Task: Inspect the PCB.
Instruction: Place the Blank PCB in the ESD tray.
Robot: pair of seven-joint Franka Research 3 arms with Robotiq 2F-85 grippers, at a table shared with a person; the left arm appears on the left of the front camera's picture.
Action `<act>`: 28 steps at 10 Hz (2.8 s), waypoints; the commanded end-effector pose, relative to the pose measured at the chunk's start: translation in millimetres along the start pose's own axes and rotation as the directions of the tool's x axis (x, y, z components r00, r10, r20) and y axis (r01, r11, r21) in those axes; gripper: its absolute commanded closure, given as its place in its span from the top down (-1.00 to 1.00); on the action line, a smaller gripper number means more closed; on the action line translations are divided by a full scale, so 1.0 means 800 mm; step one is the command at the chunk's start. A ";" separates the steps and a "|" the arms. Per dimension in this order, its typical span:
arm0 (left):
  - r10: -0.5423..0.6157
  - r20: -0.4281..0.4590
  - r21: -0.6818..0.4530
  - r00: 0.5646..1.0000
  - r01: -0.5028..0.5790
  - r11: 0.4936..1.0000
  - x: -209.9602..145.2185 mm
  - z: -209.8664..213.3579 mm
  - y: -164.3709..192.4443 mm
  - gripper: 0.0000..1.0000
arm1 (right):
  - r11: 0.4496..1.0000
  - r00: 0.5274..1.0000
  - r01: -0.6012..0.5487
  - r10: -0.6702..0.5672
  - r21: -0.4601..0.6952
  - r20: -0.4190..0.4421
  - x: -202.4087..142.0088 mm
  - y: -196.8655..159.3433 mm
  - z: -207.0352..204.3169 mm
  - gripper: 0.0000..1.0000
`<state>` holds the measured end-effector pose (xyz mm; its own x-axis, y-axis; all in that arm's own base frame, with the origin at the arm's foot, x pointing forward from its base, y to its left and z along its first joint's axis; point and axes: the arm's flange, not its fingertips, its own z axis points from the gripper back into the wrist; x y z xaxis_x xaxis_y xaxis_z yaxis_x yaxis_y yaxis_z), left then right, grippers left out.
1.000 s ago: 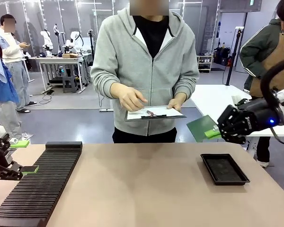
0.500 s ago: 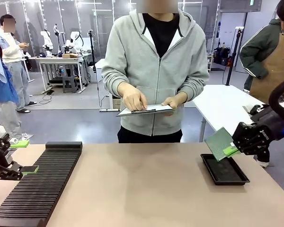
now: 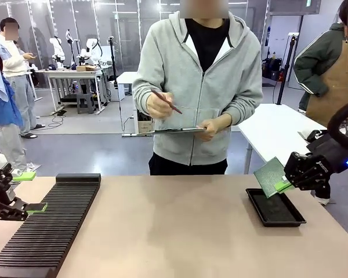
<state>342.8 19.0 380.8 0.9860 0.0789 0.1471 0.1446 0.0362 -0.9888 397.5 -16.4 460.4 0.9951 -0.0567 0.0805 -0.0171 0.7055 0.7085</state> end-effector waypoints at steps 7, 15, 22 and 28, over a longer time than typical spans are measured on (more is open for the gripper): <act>-0.013 -0.001 -0.001 1.000 0.013 1.000 -0.002 -0.001 0.001 1.00 | 0.979 0.997 -0.022 0.007 -0.204 -0.076 0.097 -0.059 -0.059 -0.95; -0.013 -0.001 -0.001 1.000 0.013 1.000 -0.002 -0.001 0.001 1.00 | 0.957 1.000 -0.002 -0.004 -0.292 -0.021 0.173 -0.126 -0.100 -0.95; -0.013 -0.001 -0.001 1.000 0.013 1.000 -0.002 -0.001 0.001 1.00 | 0.954 0.999 0.037 -0.044 -0.298 -0.018 0.168 -0.144 -0.113 -0.74; -0.013 -0.001 -0.001 1.000 0.013 1.000 -0.002 -0.001 0.001 1.00 | 0.909 0.999 0.036 -0.017 -0.415 0.048 0.147 -0.135 -0.097 0.36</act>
<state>342.8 19.1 380.7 0.9860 0.0790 0.1467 0.1442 0.0361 -0.9889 533.0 -47.3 332.3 0.9935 -0.0699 0.0899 0.0271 0.9118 0.4097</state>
